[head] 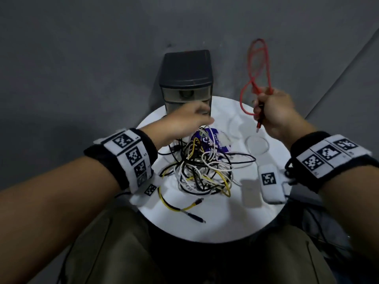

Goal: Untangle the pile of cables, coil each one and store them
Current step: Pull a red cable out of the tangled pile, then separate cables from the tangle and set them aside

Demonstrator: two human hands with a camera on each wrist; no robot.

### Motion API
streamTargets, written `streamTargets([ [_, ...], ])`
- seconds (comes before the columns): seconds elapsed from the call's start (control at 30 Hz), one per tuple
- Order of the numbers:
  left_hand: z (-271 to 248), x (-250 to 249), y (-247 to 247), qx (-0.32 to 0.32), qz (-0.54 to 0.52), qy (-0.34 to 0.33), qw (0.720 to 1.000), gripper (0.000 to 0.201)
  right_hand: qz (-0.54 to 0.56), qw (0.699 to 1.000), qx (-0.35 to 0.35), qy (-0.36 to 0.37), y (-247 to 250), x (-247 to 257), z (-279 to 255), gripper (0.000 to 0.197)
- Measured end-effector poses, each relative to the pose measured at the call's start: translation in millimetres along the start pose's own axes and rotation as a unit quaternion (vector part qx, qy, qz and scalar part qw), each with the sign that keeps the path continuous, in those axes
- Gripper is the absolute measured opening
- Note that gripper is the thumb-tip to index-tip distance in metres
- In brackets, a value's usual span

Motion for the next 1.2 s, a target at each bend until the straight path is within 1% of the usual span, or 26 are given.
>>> streamTargets([
  [0.03, 1.4, 8.4, -4.1, 0.023, 0.092, 0.009, 0.995, 0.051, -0.022, 0.999, -0.022, -0.010, 0.1, -4.1, 3.8, 0.026],
  [0.07, 2.1, 16.8, -8.4, 0.047, 0.182, 0.025, 0.982, 0.059, -0.050, 0.998, -0.030, -0.016, -3.2, -8.5, 6.9, 0.027],
  [0.1, 2.9, 24.8, -12.2, 0.072, 0.245, 0.043, 0.966, 0.066, -0.081, 0.996, -0.024, -0.023, -9.5, -12.6, 8.0, 0.029],
  [0.17, 4.3, 35.2, -19.0, 0.115, 0.287, 0.061, 0.949, 0.072, -0.124, 0.992, 0.015, -0.031, -28.1, -21.9, 10.8, 0.029],
  [0.2, 4.1, 37.6, -22.2, 0.131, 0.291, 0.062, 0.946, 0.075, -0.143, 0.988, 0.046, -0.035, -38.6, -26.3, 10.7, 0.024],
  [0.27, 4.5, 42.3, -26.7, 0.149, 0.303, 0.067, 0.939, 0.079, -0.197, 0.972, 0.117, -0.049, -55.4, -33.2, 8.0, 0.005],
  [0.3, 5.3, 44.8, -27.6, 0.154, 0.308, 0.072, 0.936, 0.080, -0.237, 0.959, 0.146, -0.051, -60.6, -35.3, 5.6, 0.008],
  [0.33, 5.6, 46.4, -28.0, 0.159, 0.312, 0.075, 0.934, 0.080, -0.292, 0.941, 0.169, -0.042, -63.2, -36.8, 5.8, 0.018],
  [0.4, 6.6, 50.2, -27.8, 0.170, 0.315, 0.077, 0.931, 0.077, -0.420, 0.890, 0.176, 0.008, -61.8, -35.7, 7.5, 0.048],
  [0.43, 7.8, 52.9, -27.0, 0.175, 0.313, 0.075, 0.931, 0.076, -0.455, 0.872, 0.177, 0.022, -59.2, -35.4, 8.4, 0.060],
  [0.47, 8.6, 55.3, -26.3, 0.180, 0.309, 0.073, 0.931, 0.073, -0.478, 0.859, 0.180, 0.022, -56.1, -37.3, 10.8, 0.065],
  [0.5, 9.1, 57.8, -25.7, 0.184, 0.302, 0.073, 0.933, 0.072, -0.505, 0.843, 0.188, 0.014, -53.1, -40.4, 11.1, 0.064],
  [0.57, 7.4, 59.8, -26.3, 0.187, 0.290, 0.071, 0.936, 0.070, -0.565, 0.799, 0.208, 0.002, -45.7, -46.3, 9.0, 0.055],
  [0.6, 5.6, 59.5, -26.9, 0.186, 0.290, 0.070, 0.936, 0.069, -0.595, 0.772, 0.224, 0.007, -42.6, -48.5, 7.3, 0.052],
  [0.63, 3.3, 59.1, -27.5, 0.185, 0.291, 0.068, 0.936, 0.069, -0.616, 0.751, 0.238, 0.012, -41.1, -50.0, 1.9, 0.050],
  [0.7, -1.9, 58.2, -28.8, 0.187, 0.296, 0.067, 0.934, 0.069, -0.642, 0.721, 0.257, 0.031, -40.5, -55.8, -9.5, 0.044],
  [0.73, -4.7, 58.5, -29.3, 0.191, 0.297, 0.068, 0.933, 0.069, -0.659, 0.702, 0.267, 0.042, -41.5, -60.5, -14.6, 0.041],
  [0.77, -7.0, 59.1, -29.8, 0.194, 0.298, 0.069, 0.932, 0.070, -0.668, 0.691, 0.273, 0.045, -42.4, -66.0, -20.9, 0.039],
  [0.87, -17.7, 55.2, -31.5, 0.206, 0.302, 0.062, 0.929, 0.073, -0.685, 0.670, 0.283, 0.039, -45.0, -73.2, -34.4, 0.029],
  [0.9, -21.8, 52.5, -31.9, 0.210, 0.303, 0.058, 0.928, 0.073, -0.686, 0.669, 0.284, 0.033, -43.8, -71.8, -36.4, 0.027],
  [0.93, -25.6, 50.2, -31.9, 0.215, 0.305, 0.057, 0.926, 0.072, -0.685, 0.672, 0.278, 0.029, -41.2, -68.1, -37.9, 0.028],
  [1.03, -32.9, 44.4, -26.4, 0.228, 0.298, 0.058, 0.925, 0.070, -0.675, 0.697, 0.237, 0.042, -27.3, -51.8, -43.4, 0.036],
  [1.1, -35.6, 38.4, -18.5, 0.217, 0.285, 0.040, 0.933, 0.069, -0.680, 0.690, 0.240, 0.061, -20.2, -49.6, -50.0, 0.038],
  [1.2, -38.3, 26.7, -3.2, 0.165, 0.288, -0.009, 0.943, 0.068, -0.672, 0.683, 0.277, 0.069, -14.8, -59.3, -65.5, 0.036],
])
Point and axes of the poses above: each hand's wrist, its own z-axis towards the middle knuckle, its own y-axis out of the back of the hand, x = y × z, the point moved 5 cm from there along z, towards the middle knuckle, and after that the axes turned 9 degrees about -z, right-handed, at the moved point
